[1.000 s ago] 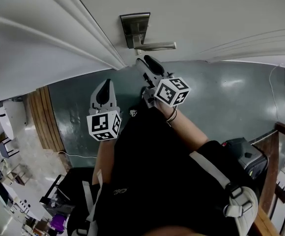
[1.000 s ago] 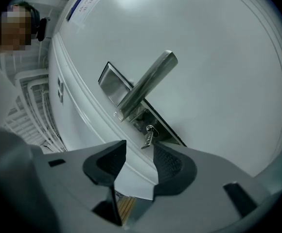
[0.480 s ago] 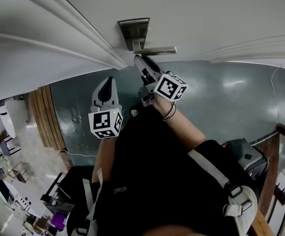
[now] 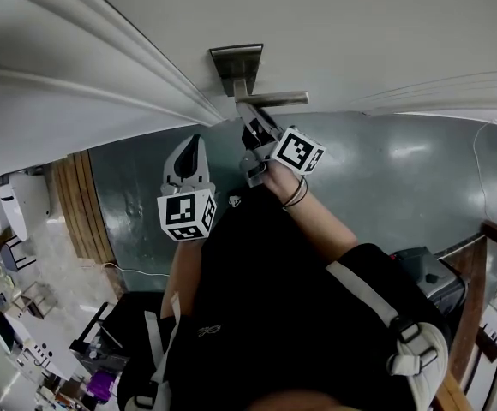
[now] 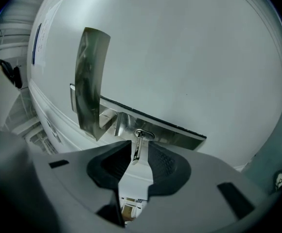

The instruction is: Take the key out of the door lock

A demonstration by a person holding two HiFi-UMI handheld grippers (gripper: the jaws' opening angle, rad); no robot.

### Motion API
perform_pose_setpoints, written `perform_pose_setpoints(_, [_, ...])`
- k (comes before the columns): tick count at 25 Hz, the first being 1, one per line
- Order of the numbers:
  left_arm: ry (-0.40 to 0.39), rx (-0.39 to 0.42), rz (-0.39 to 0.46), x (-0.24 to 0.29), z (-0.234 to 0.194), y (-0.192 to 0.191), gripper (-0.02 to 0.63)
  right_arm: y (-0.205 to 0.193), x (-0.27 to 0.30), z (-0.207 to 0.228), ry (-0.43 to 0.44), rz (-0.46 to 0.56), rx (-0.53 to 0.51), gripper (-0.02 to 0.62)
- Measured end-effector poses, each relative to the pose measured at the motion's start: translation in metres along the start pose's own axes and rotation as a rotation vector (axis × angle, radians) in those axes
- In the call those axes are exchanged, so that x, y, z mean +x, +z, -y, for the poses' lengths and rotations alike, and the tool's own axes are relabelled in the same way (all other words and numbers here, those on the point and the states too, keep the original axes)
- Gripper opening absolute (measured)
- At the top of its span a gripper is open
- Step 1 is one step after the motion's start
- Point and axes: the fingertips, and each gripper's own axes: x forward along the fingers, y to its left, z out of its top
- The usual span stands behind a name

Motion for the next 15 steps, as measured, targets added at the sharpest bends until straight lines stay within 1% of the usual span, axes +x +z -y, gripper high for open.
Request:
perform_pose_setpoints(5, [0.003, -0.019, -0.002, 0.0019, -0.0006, -0.0006, 0.023, 0.0014, 0.0049, -0.0004, 0.019, 0.007, 0.043, 0.103])
perform_pose_setpoints(7, [0.002, -0.026, -0.003, 0.0032, -0.0008, -0.0006, 0.023, 0.0016, 0.007, -0.0021, 0.027, 0.003, 0.044, 0.093])
perform_pose_setpoints(10, [0.003, -0.031, 0.002, 0.0037, -0.0014, 0.0016, 0.023, 0.0029, 0.0095, -0.0087, 0.049, -0.003, 0.029, 0.057])
perform_pose_setpoints(15, [0.008, -0.04, 0.003, 0.0035, -0.0039, 0.0009, 0.023, 0.0016, 0.0104, -0.0048, 0.055, 0.005, 0.054, 0.049])
